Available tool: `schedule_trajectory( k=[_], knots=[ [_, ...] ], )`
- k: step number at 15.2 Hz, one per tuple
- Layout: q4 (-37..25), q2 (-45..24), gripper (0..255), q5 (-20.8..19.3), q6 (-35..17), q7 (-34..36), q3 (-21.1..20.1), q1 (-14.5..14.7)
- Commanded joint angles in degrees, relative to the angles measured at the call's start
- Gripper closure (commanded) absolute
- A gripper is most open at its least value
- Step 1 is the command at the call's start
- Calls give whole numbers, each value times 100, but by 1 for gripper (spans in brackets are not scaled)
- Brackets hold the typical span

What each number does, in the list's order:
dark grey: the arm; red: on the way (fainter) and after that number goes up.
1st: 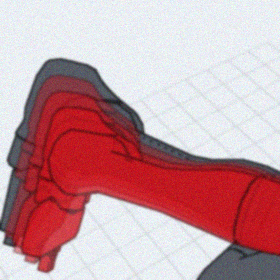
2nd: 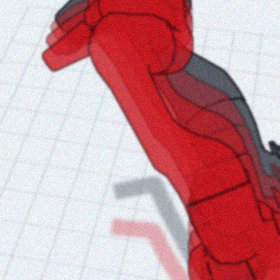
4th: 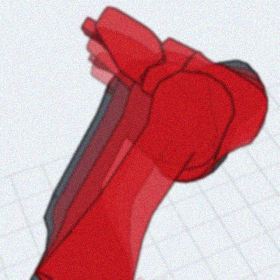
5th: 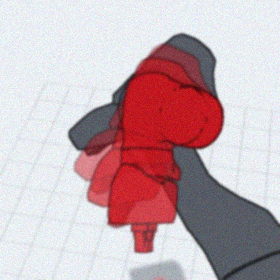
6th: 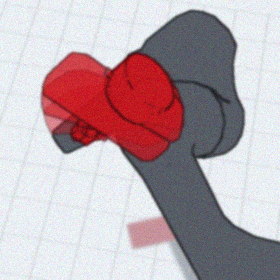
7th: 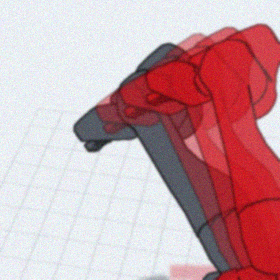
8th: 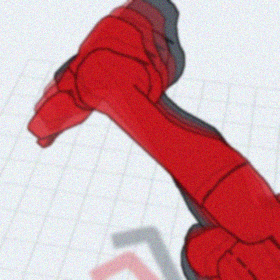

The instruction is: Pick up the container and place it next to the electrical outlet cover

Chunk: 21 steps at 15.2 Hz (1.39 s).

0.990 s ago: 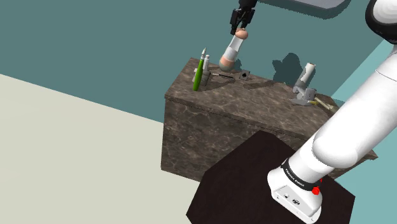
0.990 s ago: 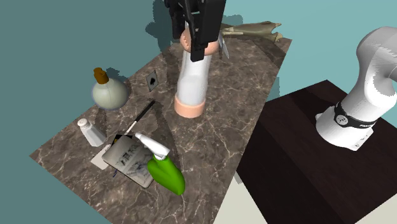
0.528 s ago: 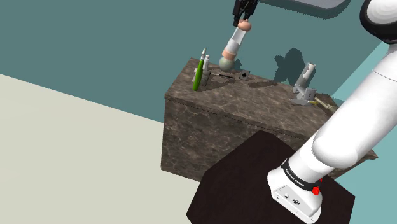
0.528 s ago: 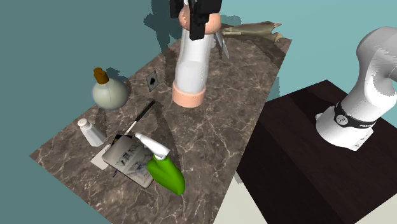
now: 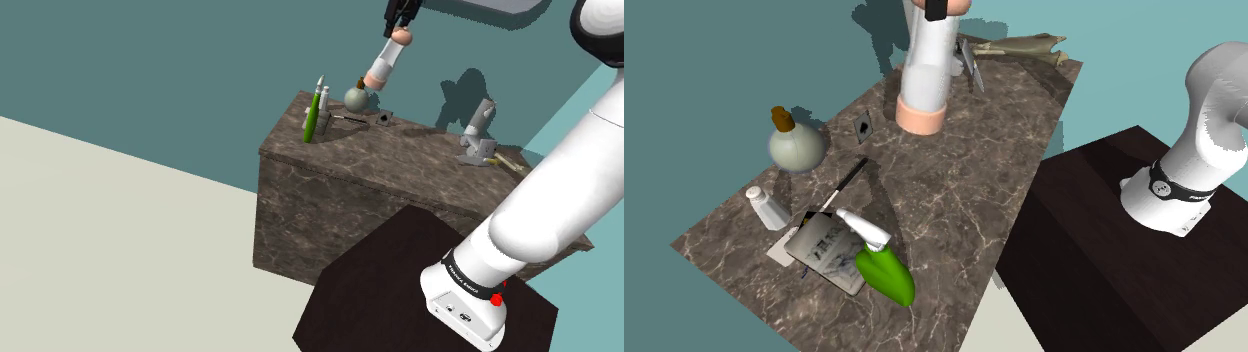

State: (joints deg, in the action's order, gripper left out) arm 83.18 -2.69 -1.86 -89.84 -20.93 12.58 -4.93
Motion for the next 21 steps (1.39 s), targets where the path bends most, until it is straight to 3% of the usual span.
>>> schedule_trajectory(
  k=[1,11,21],
  knots=[
    [194,179,255,-19,-29,-244,112,-122],
    [421,373,255,25,-112,-1578,787,-783],
    [-129,-118,255,364,-19,-3073,1535,-1555]
  ],
)
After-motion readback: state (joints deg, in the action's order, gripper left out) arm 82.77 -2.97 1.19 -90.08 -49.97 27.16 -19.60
